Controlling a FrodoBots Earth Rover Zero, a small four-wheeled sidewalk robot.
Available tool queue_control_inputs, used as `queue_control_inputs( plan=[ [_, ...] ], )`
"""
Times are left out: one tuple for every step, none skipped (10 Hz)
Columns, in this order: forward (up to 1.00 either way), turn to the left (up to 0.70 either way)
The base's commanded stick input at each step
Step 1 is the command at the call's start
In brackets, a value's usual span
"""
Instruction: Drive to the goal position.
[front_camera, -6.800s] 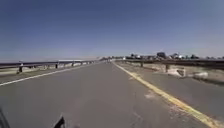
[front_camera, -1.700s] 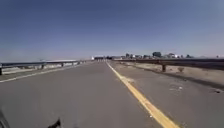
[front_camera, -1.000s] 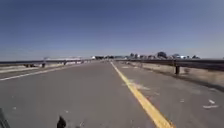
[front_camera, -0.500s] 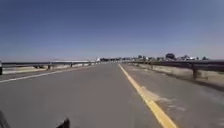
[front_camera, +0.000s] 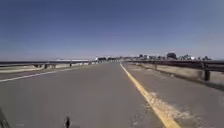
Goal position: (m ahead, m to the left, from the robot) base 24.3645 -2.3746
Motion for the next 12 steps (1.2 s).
queue_control_inputs(
  plan=[
    [1.00,0.00],
    [1.00,0.00],
    [1.00,0.00],
    [1.00,0.00],
    [1.00,0.00],
    [1.00,0.00],
    [1.00,0.00],
    [1.00,0.00],
    [1.00,0.00],
    [1.00,0.00],
    [1.00,0.00],
    [1.00,0.00]
  ],
)
